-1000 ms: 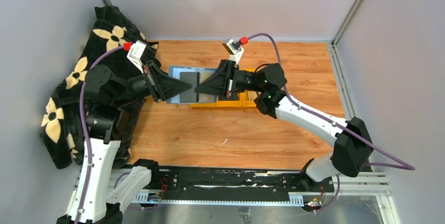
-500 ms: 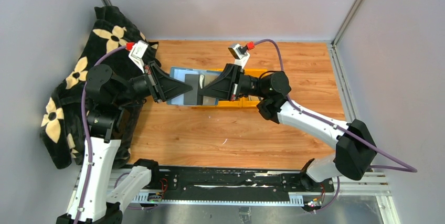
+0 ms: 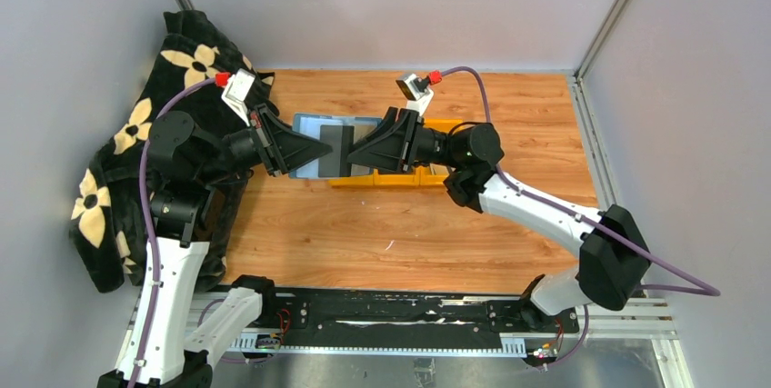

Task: Take the credit cards out of the card holder
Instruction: Remove the credit card from the card holder.

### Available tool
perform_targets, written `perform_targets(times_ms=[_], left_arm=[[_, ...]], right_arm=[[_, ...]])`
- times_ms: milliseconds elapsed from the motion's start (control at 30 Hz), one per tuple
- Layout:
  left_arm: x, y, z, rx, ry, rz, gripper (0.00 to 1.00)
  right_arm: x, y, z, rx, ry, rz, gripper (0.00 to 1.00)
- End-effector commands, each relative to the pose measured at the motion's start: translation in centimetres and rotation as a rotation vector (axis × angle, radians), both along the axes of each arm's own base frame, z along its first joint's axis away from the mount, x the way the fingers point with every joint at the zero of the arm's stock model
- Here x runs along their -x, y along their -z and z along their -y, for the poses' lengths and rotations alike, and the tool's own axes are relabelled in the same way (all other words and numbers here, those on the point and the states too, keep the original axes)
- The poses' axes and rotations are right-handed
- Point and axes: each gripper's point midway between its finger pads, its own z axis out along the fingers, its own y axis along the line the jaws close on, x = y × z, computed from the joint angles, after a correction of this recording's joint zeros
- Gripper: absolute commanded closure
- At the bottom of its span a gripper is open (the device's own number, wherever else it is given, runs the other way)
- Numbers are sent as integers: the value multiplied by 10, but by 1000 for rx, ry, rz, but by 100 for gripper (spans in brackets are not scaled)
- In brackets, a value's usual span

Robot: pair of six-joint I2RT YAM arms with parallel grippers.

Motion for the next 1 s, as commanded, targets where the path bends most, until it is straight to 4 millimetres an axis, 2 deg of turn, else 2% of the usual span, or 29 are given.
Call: perform_targets(times_ms=[0, 167, 267, 367, 733, 800, 967], left_arm=[[2, -6, -2, -4, -12, 32, 100], [1, -5, -2, -6, -13, 30, 100], [1, -6, -2, -7, -13, 35, 100], [2, -9, -2, -6, -9, 42, 100], [5, -19, -2, -8, -7, 69, 100], [5, -18, -3, -15, -9, 75, 100], [6, -20, -3, -17, -9, 81, 100]], right_arm=[[4, -20, -3, -59, -22, 48, 57], [4, -26, -8, -60, -40, 59, 73], [5, -25, -6, -57, -39, 66, 89], [0, -20, 2, -51, -13, 58, 100], [-24, 3, 49, -13, 111, 30, 100], [-36, 6, 65, 0, 167, 27, 100], [-68, 30, 96, 84, 287, -9, 100]])
